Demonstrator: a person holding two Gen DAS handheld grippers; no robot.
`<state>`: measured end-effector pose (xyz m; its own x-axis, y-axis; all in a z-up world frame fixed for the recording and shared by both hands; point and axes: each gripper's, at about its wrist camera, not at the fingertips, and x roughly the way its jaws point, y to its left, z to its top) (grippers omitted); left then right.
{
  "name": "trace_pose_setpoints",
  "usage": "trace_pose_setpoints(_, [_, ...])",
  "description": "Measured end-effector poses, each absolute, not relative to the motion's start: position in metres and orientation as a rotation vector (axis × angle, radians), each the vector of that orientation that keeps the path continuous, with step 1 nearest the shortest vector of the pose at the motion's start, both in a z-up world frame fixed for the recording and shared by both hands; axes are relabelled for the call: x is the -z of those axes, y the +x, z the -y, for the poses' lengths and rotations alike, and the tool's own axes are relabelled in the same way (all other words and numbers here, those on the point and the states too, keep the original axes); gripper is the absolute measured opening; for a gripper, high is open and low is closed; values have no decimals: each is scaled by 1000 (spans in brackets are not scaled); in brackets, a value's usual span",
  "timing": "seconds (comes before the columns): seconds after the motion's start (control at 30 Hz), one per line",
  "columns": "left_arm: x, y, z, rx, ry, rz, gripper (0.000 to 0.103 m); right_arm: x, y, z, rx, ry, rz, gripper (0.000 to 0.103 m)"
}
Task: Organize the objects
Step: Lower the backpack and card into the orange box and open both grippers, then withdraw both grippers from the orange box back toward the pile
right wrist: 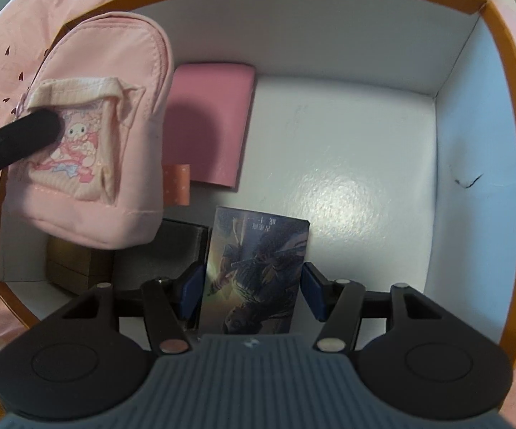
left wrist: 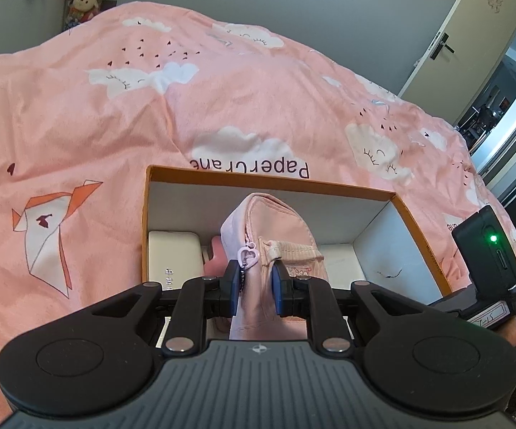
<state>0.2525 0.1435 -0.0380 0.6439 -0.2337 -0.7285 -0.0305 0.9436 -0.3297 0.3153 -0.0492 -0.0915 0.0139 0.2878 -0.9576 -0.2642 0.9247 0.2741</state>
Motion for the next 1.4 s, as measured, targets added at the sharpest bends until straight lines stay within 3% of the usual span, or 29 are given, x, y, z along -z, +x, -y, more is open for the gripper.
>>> trace_pose_setpoints(0.23, [48, 268, -144, 130, -384, -910, 20, 95, 320, 58, -432, 71, -1519, 61])
trace_pose_setpoints(0.3, [52, 275, -145, 130, -402, -917, 20, 95, 319, 60, -432, 61, -1516, 48])
trace_pose_setpoints(0.4, [59, 286, -145, 124, -430, -928, 20, 95, 316, 64, -425, 41, -1499, 39])
trace_pose_setpoints(0.87, [87, 304, -125, -27, -314, -1018, 22, 95, 312, 78, -457, 44, -1475, 41])
trace_pose_setpoints(1.07, [92, 310, -113, -96, -196, -1061, 33, 92, 311, 85, -464, 51, -1453, 43])
trace_pose_setpoints(1.17, [88, 309, -112, -84, -166, -1045, 34, 80, 307, 85, -472, -10, -1381, 53])
trace_pose_setpoints(1.33, [75, 299, -114, -18, -133, -1008, 34, 63, 292, 82, -494, -36, -1264, 51])
trace_pose_setpoints(1.4, [69, 294, -114, 28, -107, -1017, 34, 58, 301, 87, -498, -3, -1233, 41])
